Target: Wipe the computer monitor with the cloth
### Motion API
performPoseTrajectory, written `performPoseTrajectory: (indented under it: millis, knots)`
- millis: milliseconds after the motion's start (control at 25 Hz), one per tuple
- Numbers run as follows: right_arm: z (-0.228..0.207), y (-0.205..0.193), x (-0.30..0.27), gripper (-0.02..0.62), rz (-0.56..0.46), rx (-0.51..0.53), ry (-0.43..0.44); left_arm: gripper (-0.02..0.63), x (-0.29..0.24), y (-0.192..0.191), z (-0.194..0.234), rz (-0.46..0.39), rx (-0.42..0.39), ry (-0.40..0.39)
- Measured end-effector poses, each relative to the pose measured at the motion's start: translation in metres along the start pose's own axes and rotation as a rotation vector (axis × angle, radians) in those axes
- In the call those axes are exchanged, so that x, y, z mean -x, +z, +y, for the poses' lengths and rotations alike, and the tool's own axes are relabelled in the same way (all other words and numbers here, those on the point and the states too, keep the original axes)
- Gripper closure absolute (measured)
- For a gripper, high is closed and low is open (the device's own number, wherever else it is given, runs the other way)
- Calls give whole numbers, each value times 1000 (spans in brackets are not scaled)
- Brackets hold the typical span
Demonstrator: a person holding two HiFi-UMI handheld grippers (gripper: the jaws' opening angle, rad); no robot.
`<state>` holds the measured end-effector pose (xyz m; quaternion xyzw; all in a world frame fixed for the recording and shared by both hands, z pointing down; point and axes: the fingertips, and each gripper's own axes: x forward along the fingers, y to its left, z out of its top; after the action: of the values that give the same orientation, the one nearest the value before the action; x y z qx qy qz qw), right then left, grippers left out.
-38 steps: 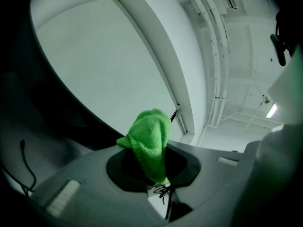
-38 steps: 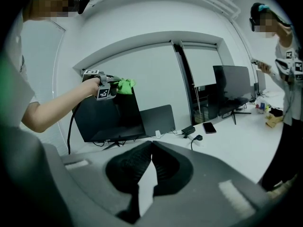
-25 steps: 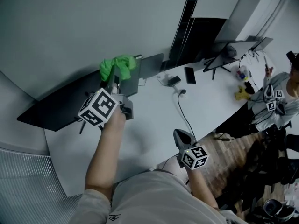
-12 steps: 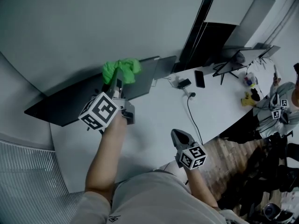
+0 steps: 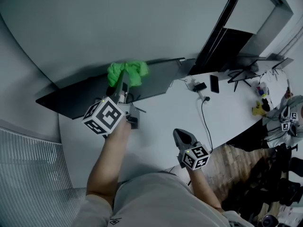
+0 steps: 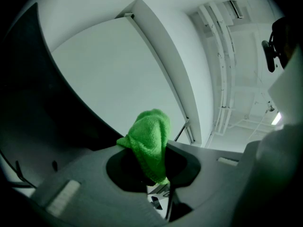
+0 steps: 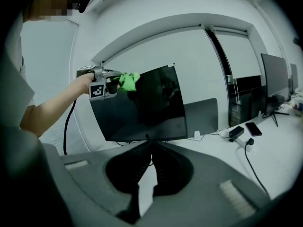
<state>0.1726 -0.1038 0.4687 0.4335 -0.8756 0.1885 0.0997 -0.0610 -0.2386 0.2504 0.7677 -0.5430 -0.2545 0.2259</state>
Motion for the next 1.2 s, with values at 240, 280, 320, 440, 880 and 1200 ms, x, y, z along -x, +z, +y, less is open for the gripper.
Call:
performPoseTrajectory:
  millis: [240,280,320,440,880,1200]
  knots:
    - [30,0,-22,592,16,21,47,543,25,22,22,-24,-17,20]
    - [34,0,-26,592,18,24,54,543,29,25,26,-27,-22,23]
    - [38,0,-29,592,20,27,60,543,33,28,30,-29,-24,27]
    - [46,-2,-40,592,31,36,82,543,43,36,42,-43,-23,43]
    - [114,-1,-76,592,59,71,175,543,104,94,91,-109,-74,121]
    - [153,-4,-96,592,84,108,225,543,154,135,132,-179,-93,196]
